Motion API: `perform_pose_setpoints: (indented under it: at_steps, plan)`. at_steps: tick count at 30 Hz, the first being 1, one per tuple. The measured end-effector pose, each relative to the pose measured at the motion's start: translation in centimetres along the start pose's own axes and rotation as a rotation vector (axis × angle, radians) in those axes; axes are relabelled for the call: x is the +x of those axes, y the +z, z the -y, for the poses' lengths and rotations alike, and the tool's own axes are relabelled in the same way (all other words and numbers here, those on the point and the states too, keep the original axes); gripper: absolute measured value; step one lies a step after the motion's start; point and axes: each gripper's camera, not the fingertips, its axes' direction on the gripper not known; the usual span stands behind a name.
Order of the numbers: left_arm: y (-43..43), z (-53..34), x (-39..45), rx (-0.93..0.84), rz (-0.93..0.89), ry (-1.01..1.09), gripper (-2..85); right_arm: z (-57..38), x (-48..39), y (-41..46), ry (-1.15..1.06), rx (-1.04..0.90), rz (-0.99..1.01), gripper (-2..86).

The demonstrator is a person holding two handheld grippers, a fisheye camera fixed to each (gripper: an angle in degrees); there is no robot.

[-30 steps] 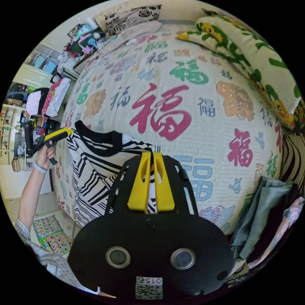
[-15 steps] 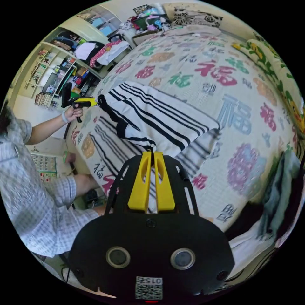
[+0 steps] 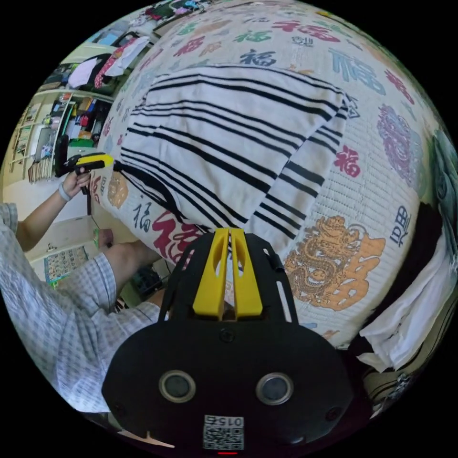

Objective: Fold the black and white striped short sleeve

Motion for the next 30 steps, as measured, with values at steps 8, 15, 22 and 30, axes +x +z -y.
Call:
perform_pose_setpoints:
  at_steps: [8,15,22,30]
  plan:
    - [2.5,4.0,2.8,-0.129,0.038,0.069,-0.8,4.9,-1.6,4.4,0.024,-0.023,0.132,-0.7]
    - [4.5,2.7,1.4,-0.351,0.178,-0.036,-0.2,5.4,0.6,5.7,0.213,-0.042,0.263,-0.6]
    - [-5.0,9.5,-5.9,0.104,0.102,-0.390,10.4,8.5,6.8,-0.2,0.409,0.278,0.322,6.8]
    - [-3.6,14.1,-13.2,0.143,-0.032,-0.579,6.5,15.3,10.5,0.1,0.584,0.355,0.447,4.7]
